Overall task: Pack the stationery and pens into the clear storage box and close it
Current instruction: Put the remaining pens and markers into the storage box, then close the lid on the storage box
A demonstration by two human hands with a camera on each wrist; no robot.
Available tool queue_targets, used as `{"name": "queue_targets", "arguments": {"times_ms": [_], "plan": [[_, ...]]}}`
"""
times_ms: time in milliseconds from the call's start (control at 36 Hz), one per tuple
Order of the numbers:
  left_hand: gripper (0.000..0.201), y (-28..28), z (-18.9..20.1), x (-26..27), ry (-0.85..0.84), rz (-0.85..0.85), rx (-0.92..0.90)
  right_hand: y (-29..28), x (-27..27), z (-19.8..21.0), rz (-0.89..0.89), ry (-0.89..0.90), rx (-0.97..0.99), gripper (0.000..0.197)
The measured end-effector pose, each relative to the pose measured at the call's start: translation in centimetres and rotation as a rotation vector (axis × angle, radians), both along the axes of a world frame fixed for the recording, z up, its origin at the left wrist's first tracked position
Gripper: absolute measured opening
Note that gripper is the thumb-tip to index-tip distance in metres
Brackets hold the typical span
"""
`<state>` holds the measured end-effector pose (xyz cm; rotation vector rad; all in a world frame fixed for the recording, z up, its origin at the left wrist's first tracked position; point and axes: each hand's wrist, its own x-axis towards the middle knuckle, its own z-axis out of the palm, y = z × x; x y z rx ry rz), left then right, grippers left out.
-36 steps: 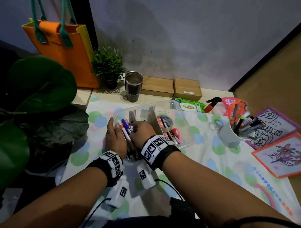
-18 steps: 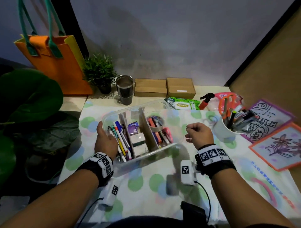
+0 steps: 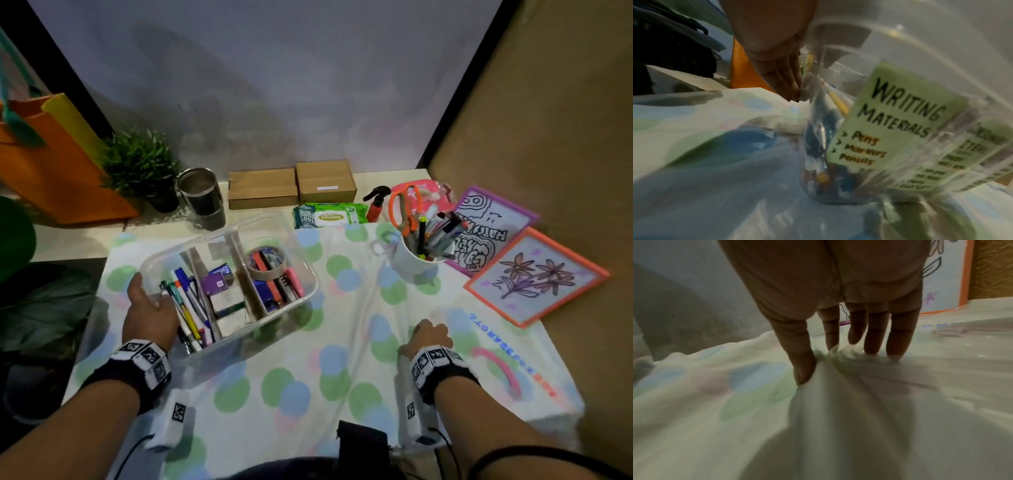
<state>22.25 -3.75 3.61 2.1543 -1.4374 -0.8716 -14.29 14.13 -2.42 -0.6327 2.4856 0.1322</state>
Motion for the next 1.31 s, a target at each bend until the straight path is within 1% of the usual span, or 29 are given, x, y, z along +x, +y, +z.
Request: {"name": "queue_targets", "arguments": {"times_ms": [111, 194, 250, 306, 333, 361, 389, 444, 500, 583, 667, 806, 861, 1000, 1139, 1194, 1305], "plan": [[0.061, 0.0, 0.0, -0.1, -0.010, -0.002, 0.002, 0.0, -0.7, 0.3, 0.033, -0.029, -0.005, 0.038], [0.062, 0.1, 0.1, -0.1, -0.005, 0.003, 0.006, 0.5, -0.7, 0.1, 0.098, -0.003, -0.040, 0.034], [0.062, 0.0, 0.0, -0.1, -0.010, 0.007, 0.004, 0.7, -0.6, -0.5, 0.055, -0.005, -0.143, 0.035], [0.062, 0.0, -0.2, 0.0, -0.011, 0.008, 0.006, 0.5, -0.2, -0.3, -0.001, 0.029, -0.141, 0.033], [0.062, -0.1, -0.3, 0.1, -0.011, 0.008, 0.008, 0.4, -0.2, -0.4, -0.064, 0.035, -0.152, 0.031], [0.063, -0.1, -0.4, 0.1, -0.009, 0.007, 0.009, 0.3, 0.0, -0.3, -0.122, 0.018, -0.173, 0.032], [0.063, -0.1, -0.4, 0.2, -0.005, 0.005, 0.012, 0.3, 0.0, -0.2, -0.141, 0.005, -0.185, 0.034], [0.063, -0.2, -0.5, 0.3, 0.001, -0.001, 0.013, 0.4, 0.2, -0.4, -0.102, 0.002, -0.149, 0.039], [0.064, -0.2, -0.5, 0.4, 0.009, -0.003, 0.015, 0.6, 0.7, -0.3, -0.050, 0.024, -0.078, 0.040], [0.063, -0.1, -0.5, 0.4, 0.023, -0.011, 0.014, 0.9, 1.2, -0.3, 0.024, 0.081, -0.035, 0.035], [0.063, -0.1, -0.4, 0.5, 0.039, -0.024, 0.014, 1.0, 1.4, 0.1, 0.070, 0.084, -0.018, 0.032], [0.062, 0.0, -0.2, 0.6, 0.082, -0.044, 0.002, -0.4, 2.3, 2.6, 0.137, 0.072, 0.032, 0.037], [0.063, 0.0, -0.2, 0.6, 0.100, -0.045, 0.004, -1.4, 3.4, 4.0, 0.187, 0.076, 0.018, 0.038], [0.066, -0.2, -0.8, 1.1, 0.121, -0.064, 0.002, -4.1, 8.3, 7.8, 0.356, 0.067, -0.131, 0.036], [0.069, -0.7, -1.3, 1.6, 0.158, -0.097, 0.008, -7.0, 12.7, 12.0, 0.473, 0.085, -0.380, 0.043], [0.069, -0.7, -1.2, 1.7, 0.171, -0.118, 0.013, -8.1, 13.7, 13.8, 0.499, 0.091, -0.486, 0.046], [0.069, -0.6, -0.9, 2.2, 0.204, -0.169, 0.014, -10.2, 14.3, 16.7, 0.487, 0.088, -0.707, 0.050]]}}
